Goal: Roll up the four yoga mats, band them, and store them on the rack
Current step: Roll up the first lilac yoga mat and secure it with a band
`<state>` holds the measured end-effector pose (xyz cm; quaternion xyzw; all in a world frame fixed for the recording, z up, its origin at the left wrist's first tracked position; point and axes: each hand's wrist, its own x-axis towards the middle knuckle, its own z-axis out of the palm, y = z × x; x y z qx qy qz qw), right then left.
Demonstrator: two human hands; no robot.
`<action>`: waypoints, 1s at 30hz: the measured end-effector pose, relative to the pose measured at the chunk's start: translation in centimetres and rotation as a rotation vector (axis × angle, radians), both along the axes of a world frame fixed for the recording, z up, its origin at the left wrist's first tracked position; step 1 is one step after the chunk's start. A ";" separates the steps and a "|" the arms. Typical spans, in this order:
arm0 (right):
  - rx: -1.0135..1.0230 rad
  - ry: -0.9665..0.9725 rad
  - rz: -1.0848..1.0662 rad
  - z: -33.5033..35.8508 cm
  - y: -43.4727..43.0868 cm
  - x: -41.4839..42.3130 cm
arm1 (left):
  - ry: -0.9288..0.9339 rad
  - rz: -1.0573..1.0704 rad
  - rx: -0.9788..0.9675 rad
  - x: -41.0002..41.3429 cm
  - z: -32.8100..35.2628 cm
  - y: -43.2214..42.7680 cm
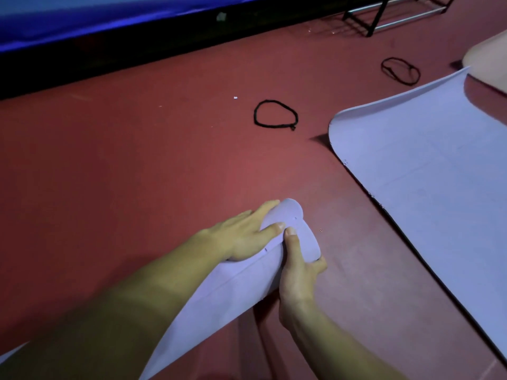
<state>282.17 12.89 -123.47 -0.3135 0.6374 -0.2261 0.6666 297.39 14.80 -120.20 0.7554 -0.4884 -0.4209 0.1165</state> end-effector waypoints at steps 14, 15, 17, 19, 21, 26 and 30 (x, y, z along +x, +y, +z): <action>-0.156 -0.108 0.195 4.7 -6.7 13.0 | -0.096 0.241 -0.147 11.3 5.4 -3.0; -0.154 -0.119 0.218 5.1 -7.3 14.2 | -0.111 0.266 -0.143 12.3 5.6 -3.3; -0.146 -0.135 0.276 5.5 -8.4 16.4 | -0.138 0.288 -0.131 14.6 5.9 -4.2; -0.134 -0.128 0.331 6.0 -9.3 18.2 | -0.141 0.306 -0.113 16.5 6.1 -4.8; -0.123 -0.105 0.364 6.3 -10.0 19.7 | -0.126 0.327 -0.110 18.1 6.1 -5.5; -0.106 -0.076 0.381 4.8 -13.3 23.9 | -0.136 0.408 -0.113 21.5 4.6 -8.7; -0.041 -0.087 0.391 2.5 -15.6 27.9 | -0.147 0.450 -0.105 23.8 2.8 -10.8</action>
